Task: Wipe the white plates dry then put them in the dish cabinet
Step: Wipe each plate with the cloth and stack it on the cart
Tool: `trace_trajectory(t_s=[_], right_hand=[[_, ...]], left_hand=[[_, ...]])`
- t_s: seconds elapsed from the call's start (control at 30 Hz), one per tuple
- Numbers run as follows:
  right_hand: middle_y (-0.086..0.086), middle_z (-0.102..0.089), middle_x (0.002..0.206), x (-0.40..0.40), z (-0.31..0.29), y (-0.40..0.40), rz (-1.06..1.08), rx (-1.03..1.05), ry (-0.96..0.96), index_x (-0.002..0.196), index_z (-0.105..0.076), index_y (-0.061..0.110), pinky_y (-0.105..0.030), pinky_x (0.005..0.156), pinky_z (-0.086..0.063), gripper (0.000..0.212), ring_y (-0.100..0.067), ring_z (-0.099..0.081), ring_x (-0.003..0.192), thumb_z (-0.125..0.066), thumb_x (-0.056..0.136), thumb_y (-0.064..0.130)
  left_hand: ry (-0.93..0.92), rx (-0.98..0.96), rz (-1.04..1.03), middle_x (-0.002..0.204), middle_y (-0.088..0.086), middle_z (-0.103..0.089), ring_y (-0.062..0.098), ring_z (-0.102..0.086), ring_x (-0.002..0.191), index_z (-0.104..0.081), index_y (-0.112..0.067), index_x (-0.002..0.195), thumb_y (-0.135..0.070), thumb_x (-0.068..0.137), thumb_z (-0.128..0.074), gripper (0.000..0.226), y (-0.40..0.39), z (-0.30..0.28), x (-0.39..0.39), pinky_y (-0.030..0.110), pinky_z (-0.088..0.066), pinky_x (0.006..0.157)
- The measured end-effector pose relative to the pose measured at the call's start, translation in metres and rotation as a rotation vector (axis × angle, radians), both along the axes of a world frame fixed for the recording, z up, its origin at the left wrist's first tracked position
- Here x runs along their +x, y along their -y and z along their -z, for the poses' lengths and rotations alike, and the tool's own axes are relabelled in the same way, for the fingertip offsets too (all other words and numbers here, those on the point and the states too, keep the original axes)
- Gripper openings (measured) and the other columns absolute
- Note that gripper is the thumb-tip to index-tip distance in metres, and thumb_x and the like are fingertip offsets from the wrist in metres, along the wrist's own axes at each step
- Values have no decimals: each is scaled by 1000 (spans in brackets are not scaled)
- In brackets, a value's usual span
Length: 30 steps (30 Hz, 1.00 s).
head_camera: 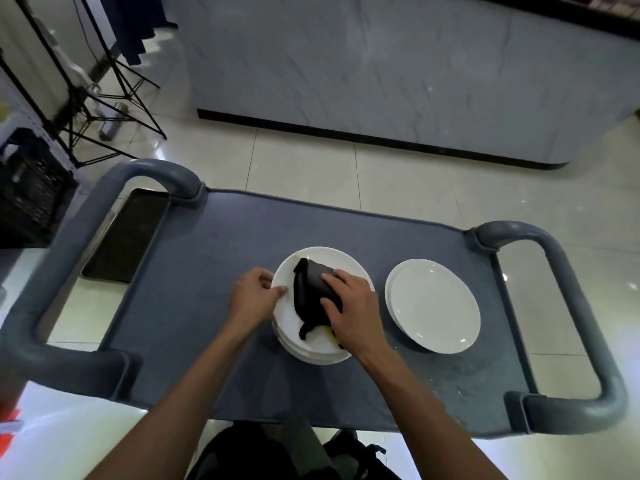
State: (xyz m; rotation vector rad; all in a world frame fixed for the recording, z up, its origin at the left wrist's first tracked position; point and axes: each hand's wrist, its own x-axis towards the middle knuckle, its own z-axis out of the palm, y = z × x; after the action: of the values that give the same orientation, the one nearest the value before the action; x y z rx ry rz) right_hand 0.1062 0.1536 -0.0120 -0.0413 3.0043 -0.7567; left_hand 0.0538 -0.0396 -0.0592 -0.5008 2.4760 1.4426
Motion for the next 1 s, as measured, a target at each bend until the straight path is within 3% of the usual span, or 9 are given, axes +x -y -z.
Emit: trace_trajectory(t_s=[0.17,0.3,0.43,0.53,0.67,0.83,0.93,1.0], right_hand=[[1,-37,159,14,9,0,1,72,3,149,-44,28,-39,119,-23,57,-19,-31,146,-61,95,24],[-2,-38,158,18,12,-3,-12,48,-17,150,-43,28,-41,120,-26,60,-21,-35,145,-61,94,20],[-4,-42,156,21,15,2,-13,25,-51,149,-46,26,-43,119,-29,60,-24,-39,142,-63,93,15],[-6,-44,154,23,16,7,3,-42,-76,148,-48,23,-45,118,-32,59,-24,-40,141,-63,92,11],[-4,-43,155,25,19,11,14,-62,-89,148,-47,24,-45,118,-32,58,-22,-38,142,-63,94,12],[-9,-47,151,27,19,19,-44,-54,-147,144,-54,17,-47,112,-41,55,-29,-44,138,-64,92,3],[-14,-53,146,24,18,29,-74,-54,-231,139,-59,14,-52,106,-46,51,-36,-51,133,-65,90,0],[-15,-55,144,19,15,33,-73,-41,-294,136,-61,13,-55,104,-46,48,-38,-53,130,-64,90,0]], left_hand=[[3,68,96,73,-5,-72,19,-69,73,-75,-23,80,-16,73,-81,11,4,-5,-6,35,-56,72],[12,151,113,81,0,-75,24,-72,81,-74,-19,85,-11,79,-76,11,7,-12,-3,46,-60,78],[1,206,116,87,2,-74,23,-71,84,-67,-21,88,-11,84,-68,11,9,-20,6,48,-59,79],[103,367,93,96,11,-70,27,-71,81,-57,-21,101,-11,93,-59,14,8,-28,11,43,-60,61],[176,541,91,85,8,-71,18,-70,61,-56,-20,115,1,94,-54,30,9,-38,15,33,-54,48],[167,652,164,102,19,-72,30,-69,78,-65,-19,124,15,84,-49,55,15,-49,20,36,-55,56],[154,688,198,107,23,-71,37,-68,85,-68,-18,123,18,79,-48,60,15,-53,23,41,-55,67],[151,706,216,105,23,-72,38,-68,86,-68,-16,122,20,79,-47,60,15,-55,24,40,-56,67]])
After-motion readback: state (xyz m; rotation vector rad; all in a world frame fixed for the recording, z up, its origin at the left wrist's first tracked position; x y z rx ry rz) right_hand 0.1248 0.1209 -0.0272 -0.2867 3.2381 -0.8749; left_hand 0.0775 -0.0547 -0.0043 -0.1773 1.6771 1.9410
